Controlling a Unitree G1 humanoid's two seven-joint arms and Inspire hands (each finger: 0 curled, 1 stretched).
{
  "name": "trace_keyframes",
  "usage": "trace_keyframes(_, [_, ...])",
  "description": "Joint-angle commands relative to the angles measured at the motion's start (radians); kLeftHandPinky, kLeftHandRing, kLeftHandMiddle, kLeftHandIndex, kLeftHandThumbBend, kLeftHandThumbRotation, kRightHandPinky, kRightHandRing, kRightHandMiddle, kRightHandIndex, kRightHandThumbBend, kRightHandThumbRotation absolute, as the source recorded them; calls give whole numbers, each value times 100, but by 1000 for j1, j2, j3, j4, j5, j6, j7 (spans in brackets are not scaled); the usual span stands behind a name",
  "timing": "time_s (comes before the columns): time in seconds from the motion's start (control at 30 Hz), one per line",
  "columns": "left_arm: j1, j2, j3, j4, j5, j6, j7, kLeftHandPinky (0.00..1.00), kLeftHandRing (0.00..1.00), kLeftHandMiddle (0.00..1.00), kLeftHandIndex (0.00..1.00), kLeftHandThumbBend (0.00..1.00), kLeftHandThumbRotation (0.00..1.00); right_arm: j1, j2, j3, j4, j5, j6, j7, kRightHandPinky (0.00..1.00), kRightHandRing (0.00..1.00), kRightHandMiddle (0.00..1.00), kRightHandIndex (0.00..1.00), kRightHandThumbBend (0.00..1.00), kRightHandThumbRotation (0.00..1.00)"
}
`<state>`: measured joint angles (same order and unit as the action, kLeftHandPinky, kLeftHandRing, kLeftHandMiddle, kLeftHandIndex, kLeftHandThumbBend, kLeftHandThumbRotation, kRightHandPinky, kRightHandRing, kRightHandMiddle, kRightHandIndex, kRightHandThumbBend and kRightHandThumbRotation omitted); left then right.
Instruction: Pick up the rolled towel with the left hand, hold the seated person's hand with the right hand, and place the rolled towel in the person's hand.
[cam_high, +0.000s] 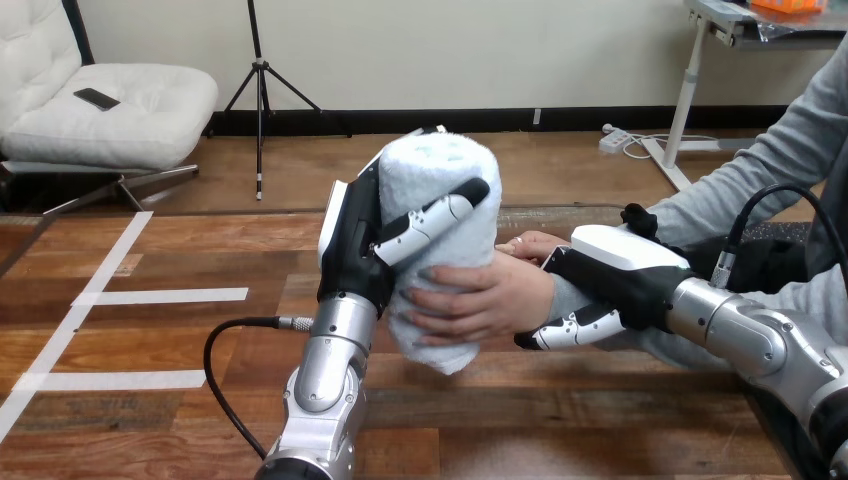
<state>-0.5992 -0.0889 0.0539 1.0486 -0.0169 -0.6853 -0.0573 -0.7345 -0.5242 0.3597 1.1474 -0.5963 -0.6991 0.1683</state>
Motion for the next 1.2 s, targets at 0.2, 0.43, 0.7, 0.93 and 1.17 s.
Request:
trace_keyframes(0.2, [-55,4,-12,-38,14,-13,-14,94,91,88,87,100,89,-75,19,-18,-15,36,-50,-25,20,22,27,27,67,72])
trace_keyframes(0.43, [-48,1,-7,-41,5,-22,-22,93,91,88,86,100,94,-73,17,-22,-13,43,-53,-20,25,27,31,32,75,79])
trace_keyframes(0.7, [-44,-2,-2,-44,-13,-27,-34,93,91,90,86,100,99,-72,13,-32,-21,74,-38,41,35,39,43,45,89,88])
trace_keyframes(0.93, [-41,-6,3,-48,-22,-28,-41,94,92,91,86,100,100,-72,3,-26,-25,89,-39,66,47,54,59,61,98,91])
trace_keyframes(1.17, [-39,-6,7,-50,-30,-22,-42,95,93,92,87,100,100,-70,-10,-7,-33,63,-31,48,58,66,69,72,100,98])
